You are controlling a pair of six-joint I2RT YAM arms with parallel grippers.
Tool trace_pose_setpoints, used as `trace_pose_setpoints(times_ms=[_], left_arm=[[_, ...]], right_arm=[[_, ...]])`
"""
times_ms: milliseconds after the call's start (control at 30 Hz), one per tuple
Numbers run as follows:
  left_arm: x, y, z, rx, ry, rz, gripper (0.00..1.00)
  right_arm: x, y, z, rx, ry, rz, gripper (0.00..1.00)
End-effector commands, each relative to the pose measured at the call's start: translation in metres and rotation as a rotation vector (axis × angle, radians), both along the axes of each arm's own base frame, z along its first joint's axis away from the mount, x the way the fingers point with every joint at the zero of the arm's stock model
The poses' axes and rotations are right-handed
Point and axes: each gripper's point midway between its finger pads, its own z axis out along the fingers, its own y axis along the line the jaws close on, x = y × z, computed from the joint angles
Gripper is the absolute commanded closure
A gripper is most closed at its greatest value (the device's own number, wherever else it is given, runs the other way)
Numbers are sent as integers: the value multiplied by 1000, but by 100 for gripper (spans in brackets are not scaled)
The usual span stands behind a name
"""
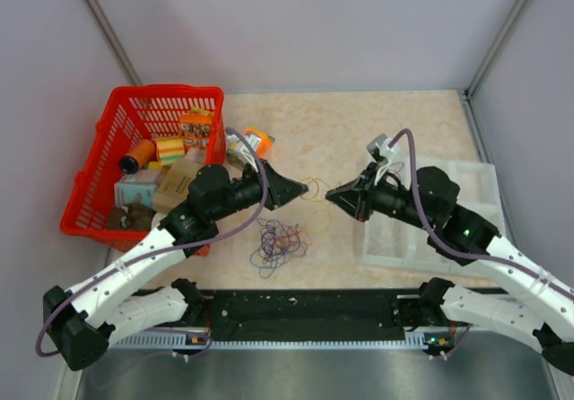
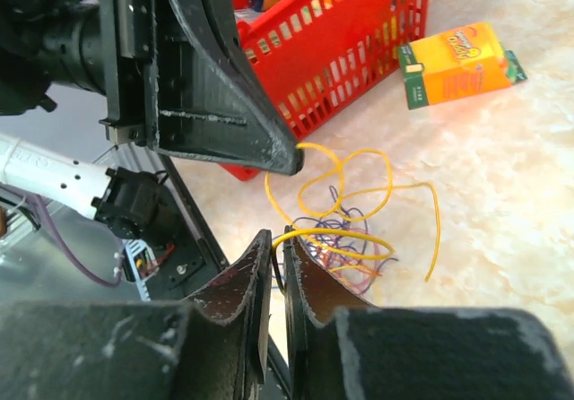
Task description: Untangle the cables
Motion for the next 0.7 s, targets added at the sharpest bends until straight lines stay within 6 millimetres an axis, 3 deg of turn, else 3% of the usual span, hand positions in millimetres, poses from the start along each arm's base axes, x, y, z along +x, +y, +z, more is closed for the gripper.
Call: trace_pose_setpoints(times_ms=[0,167,500,667], left_arm=[[-44,-19,21,-125,-6,-341,100],[-61,-22,21,-120,-2,-458,100],[-72,-17,18,-97,-10,-498,100],[-72,-16,19,-95,-14,-494,100]], right_arm=[[-5,-18,11,63,-16,42,90],[-10,-11,9,52,-17,112,89],[-41,3,6,48,11,331,57],[-52,0,3,63,27,364,50]])
